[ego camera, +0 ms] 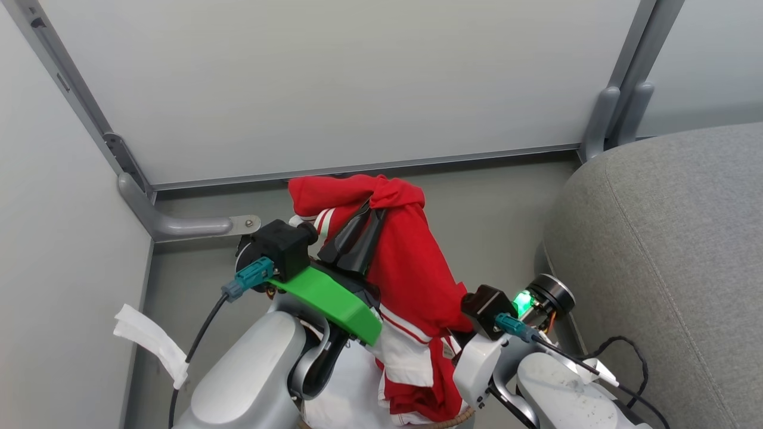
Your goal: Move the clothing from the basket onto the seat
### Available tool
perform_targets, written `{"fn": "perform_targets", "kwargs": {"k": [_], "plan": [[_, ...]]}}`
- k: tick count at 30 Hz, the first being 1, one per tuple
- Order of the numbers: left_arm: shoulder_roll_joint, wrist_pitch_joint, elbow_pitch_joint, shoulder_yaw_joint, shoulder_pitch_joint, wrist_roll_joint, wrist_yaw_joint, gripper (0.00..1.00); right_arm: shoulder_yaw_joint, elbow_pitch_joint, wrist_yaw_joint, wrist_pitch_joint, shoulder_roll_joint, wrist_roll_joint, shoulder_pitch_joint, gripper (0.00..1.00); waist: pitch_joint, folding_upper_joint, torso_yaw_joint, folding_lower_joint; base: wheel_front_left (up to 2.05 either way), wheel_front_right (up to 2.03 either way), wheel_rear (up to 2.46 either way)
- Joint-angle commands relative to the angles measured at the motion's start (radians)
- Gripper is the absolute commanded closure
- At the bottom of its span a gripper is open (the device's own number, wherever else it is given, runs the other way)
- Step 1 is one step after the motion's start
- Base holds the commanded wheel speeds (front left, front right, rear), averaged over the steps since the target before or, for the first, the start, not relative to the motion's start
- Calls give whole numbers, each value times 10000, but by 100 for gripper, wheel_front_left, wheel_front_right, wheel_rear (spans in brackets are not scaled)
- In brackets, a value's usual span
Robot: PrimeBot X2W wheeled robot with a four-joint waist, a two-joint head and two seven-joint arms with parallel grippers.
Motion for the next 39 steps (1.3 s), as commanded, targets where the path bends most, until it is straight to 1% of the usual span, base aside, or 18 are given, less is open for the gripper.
{"fn": "perform_targets", "kwargs": {"k": [1,13,14,15,16,21,25,29,39], "plan": [[38,-37,19,36,-174,25,20,100,-12,36,-14,-48,-33,112,107,100,2,-1,-16,0,0,0,0],[70,-37,164,55,70,10,20,100,-187,-302,-14,-48,-11,380,300,100,-56,-1,-161,0,0,0,0],[17,-38,119,109,108,-57,20,80,-213,-355,-14,-48,-10,407,333,100,-48,-1,-181,0,0,0,0],[1,-35,155,96,144,-132,20,38,-218,-393,-14,-48,-8,417,357,100,-43,-1,-210,0,0,0,0],[31,-22,187,44,128,-152,20,0,-214,-439,-14,-48,-10,413,387,100,-36,-1,-248,0,0,0,0],[164,-20,352,82,133,-69,20,0,-251,-726,-14,-48,-12,416,476,100,-6,-1,-577,0,0,0,0],[253,-19,437,246,266,75,20,0,-316,-1081,-14,-49,-16,476,634,100,48,-1,-1153,0,0,0,0],[305,-17,443,431,417,219,20,0,-329,-1408,-14,-49,-8,530,783,100,98,-1,-1979,0,0,0,0],[376,-17,392,639,808,529,20,0,-589,-2143,-14,-49,-10,685,1225,100,211,-1,-4431,0,0,0,0]]}}
